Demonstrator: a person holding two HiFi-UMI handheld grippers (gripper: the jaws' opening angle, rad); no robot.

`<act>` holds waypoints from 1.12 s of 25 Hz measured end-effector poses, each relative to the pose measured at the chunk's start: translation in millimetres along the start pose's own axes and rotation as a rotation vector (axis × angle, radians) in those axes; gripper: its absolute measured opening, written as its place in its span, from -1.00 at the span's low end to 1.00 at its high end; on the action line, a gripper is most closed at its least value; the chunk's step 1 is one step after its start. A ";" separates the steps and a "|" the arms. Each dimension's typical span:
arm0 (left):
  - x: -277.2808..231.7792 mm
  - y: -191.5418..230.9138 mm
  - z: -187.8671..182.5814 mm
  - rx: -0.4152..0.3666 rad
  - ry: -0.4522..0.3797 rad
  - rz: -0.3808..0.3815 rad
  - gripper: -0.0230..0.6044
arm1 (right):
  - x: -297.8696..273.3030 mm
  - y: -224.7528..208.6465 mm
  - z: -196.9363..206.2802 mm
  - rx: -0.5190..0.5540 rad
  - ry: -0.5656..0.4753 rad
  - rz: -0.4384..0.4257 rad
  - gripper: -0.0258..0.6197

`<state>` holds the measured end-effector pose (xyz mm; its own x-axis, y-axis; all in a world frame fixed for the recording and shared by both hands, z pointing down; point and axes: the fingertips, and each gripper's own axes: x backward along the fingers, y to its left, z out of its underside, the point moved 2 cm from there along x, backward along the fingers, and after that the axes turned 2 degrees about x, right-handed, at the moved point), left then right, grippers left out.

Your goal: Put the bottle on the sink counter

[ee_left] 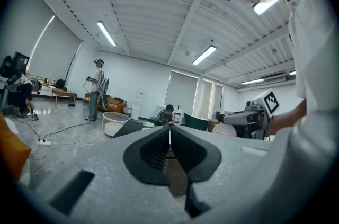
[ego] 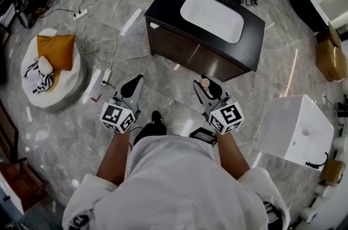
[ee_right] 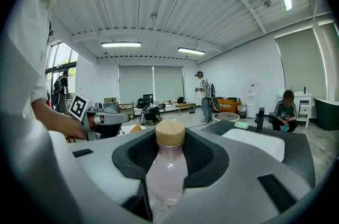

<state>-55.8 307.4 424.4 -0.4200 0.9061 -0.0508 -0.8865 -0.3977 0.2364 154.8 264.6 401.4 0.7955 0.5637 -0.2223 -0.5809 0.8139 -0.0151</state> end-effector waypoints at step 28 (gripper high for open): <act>-202.2 137.7 -52.3 -0.014 0.046 0.035 -0.87 | -183.7 -160.9 -51.0 -0.072 -0.079 -0.077 -0.50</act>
<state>-103.1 61.9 416.4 -0.4590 0.8841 -0.0877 -0.8737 -0.4313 0.2251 93.3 22.9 394.9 0.8479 0.5113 -0.1402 -0.5258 0.8447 -0.0996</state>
